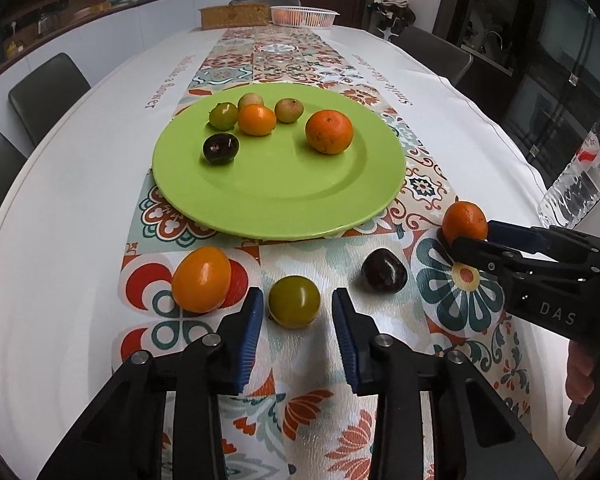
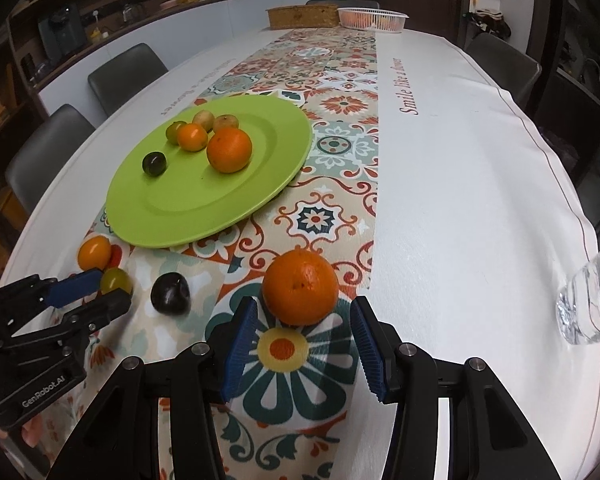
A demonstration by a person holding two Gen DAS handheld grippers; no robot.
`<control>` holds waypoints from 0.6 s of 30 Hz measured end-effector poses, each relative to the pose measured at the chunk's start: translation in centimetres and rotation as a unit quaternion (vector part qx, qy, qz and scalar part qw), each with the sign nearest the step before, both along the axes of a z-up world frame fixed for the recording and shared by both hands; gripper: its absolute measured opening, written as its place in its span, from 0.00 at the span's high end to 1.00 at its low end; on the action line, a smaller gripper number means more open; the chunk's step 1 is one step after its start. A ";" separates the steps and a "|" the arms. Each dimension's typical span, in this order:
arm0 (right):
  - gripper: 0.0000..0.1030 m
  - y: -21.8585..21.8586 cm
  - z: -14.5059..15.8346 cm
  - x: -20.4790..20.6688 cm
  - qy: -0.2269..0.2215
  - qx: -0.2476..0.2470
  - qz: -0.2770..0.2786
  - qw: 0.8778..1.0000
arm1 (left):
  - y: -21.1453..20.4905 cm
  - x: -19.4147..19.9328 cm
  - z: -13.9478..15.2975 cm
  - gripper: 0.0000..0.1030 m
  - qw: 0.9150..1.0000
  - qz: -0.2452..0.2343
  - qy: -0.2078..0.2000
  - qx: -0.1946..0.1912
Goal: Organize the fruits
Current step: 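Close the left tool on the green tomato while the right tool grasps the mandarin, then carry the green tomato in the left tool over the plate while the right tool carries the mandarin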
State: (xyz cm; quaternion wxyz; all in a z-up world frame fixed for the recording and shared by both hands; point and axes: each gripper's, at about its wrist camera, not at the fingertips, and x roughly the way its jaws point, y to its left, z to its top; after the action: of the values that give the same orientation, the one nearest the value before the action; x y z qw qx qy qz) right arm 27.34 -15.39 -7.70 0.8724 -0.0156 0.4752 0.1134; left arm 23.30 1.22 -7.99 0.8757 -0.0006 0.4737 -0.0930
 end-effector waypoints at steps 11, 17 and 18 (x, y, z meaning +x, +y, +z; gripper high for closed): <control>0.53 0.4 -0.8 1.1 0.008 -0.006 0.005 1.000 | 0.2 0.8 -0.6 0.74 1.000 0.005 0.015 -0.010; 0.60 0.7 -0.7 0.8 0.006 -0.008 0.011 1.000 | 0.4 0.5 -0.2 0.74 1.000 0.005 0.011 -0.017; 0.60 0.7 -0.5 0.6 0.005 -0.005 0.011 1.000 | 0.4 0.4 -0.1 0.74 1.000 0.005 0.009 -0.018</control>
State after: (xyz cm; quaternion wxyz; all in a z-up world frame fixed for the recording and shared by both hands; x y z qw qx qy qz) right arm 27.98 -14.66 -8.24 0.8686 -0.0249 0.4800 0.1207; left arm 23.67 1.60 -8.04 0.8719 -0.0198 0.4795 -0.0976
